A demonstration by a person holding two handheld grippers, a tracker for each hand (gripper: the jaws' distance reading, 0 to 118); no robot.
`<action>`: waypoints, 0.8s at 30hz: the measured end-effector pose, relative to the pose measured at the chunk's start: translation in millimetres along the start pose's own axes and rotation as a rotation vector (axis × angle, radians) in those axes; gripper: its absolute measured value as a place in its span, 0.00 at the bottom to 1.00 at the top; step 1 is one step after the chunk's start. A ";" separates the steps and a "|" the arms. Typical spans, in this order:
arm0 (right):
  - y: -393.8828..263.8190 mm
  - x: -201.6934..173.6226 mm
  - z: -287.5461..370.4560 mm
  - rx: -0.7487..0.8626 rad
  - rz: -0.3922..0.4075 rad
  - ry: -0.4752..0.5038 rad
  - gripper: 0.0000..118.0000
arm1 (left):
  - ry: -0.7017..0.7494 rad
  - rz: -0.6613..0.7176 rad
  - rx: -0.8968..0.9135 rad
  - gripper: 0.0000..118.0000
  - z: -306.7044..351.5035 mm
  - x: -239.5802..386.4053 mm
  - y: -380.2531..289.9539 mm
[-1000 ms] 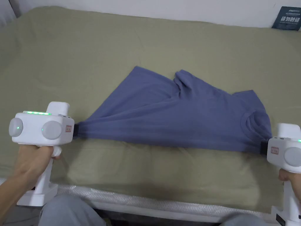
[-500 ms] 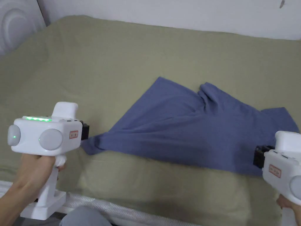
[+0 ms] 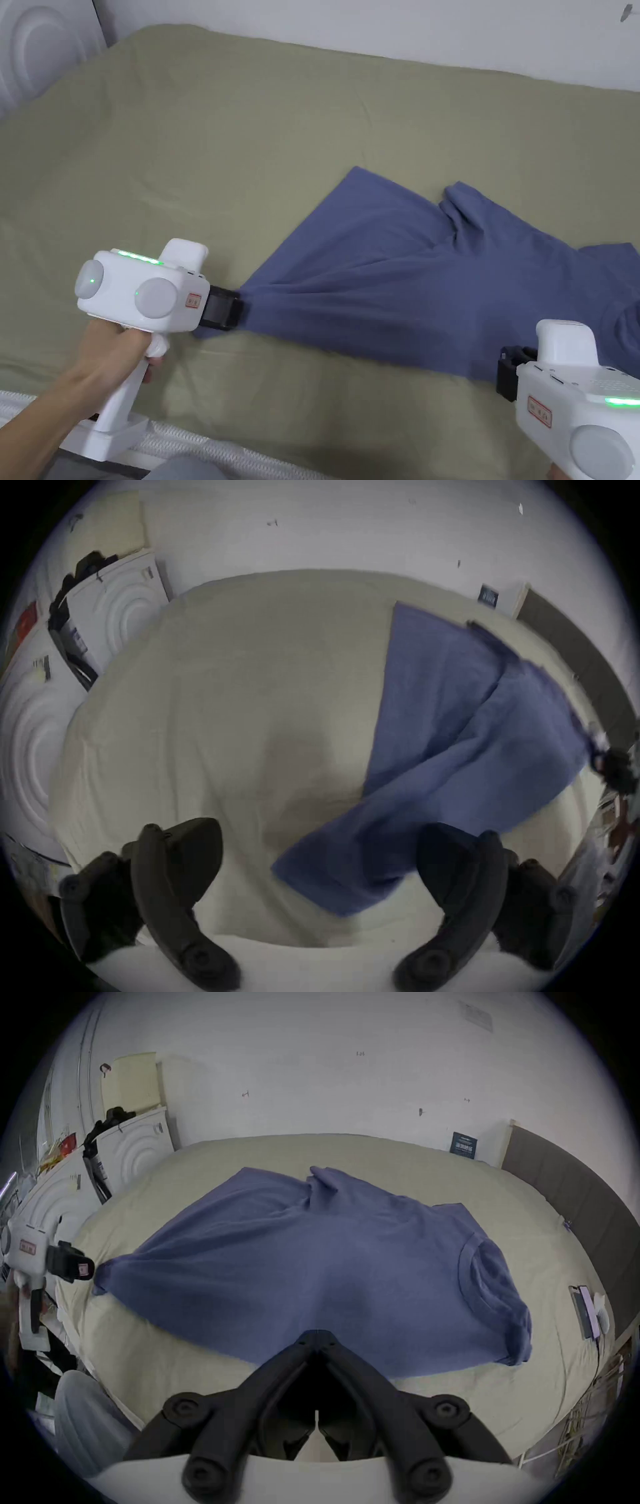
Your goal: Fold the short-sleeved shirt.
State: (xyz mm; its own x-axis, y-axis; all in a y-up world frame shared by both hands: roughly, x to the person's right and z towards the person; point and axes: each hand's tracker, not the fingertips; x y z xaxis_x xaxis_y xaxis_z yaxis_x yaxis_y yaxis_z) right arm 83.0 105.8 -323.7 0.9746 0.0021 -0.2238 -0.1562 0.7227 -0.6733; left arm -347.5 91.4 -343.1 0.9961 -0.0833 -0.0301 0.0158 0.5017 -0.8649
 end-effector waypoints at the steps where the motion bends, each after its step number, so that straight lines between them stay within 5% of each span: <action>1: 0.2 1.4 -1.7 -0.002 0.006 -0.001 0.00 | 0.010 -0.027 -0.011 0.91 -3.9 2.6 -2.1; 3: 1.8 6.0 -3.3 0.001 0.012 -0.001 0.00 | -0.138 0.029 0.005 0.52 3.7 3.4 -5.0; 4: 5.5 10.2 -6.5 -0.001 0.014 0.004 0.00 | -0.089 0.043 0.015 0.37 9.7 7.6 -5.7; 5: 10.3 13.4 -9.8 -0.004 0.017 0.004 0.00 | -0.091 0.008 0.027 0.02 12.8 11.5 -5.4; 15: 140.9 88.9 -112.5 -0.021 0.086 -0.060 0.00 | -0.115 0.047 0.038 0.03 7.2 7.3 -5.6; 20: 197.9 125.9 -185.6 -0.103 0.088 -0.011 0.03 | -0.116 0.082 0.050 0.03 7.4 9.4 -4.9; 21: 205.5 130.8 -198.5 -0.125 0.101 0.011 0.17 | -0.123 0.090 0.044 0.03 6.8 9.2 -4.5; 22: 211.3 133.8 -209.7 -0.164 0.119 0.005 0.48 | -0.124 0.098 0.044 0.03 7.0 9.1 -4.5; 23: 216.8 138.0 -221.2 -0.200 0.146 -0.004 0.93 | -0.129 0.100 0.044 0.03 8.5 8.3 -3.3; 24: 219.4 140.2 -231.3 -0.241 0.162 -0.013 0.99 | -0.136 0.094 0.037 0.03 8.7 7.0 -1.3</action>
State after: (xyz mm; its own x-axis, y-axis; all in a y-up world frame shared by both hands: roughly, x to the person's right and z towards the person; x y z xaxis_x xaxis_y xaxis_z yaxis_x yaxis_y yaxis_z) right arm 148.4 104.8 -665.8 0.9355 0.1142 -0.3344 -0.3424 0.5269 -0.7779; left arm -339.8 97.6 -337.7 0.9959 0.0813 -0.0395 -0.0769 0.5330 -0.8426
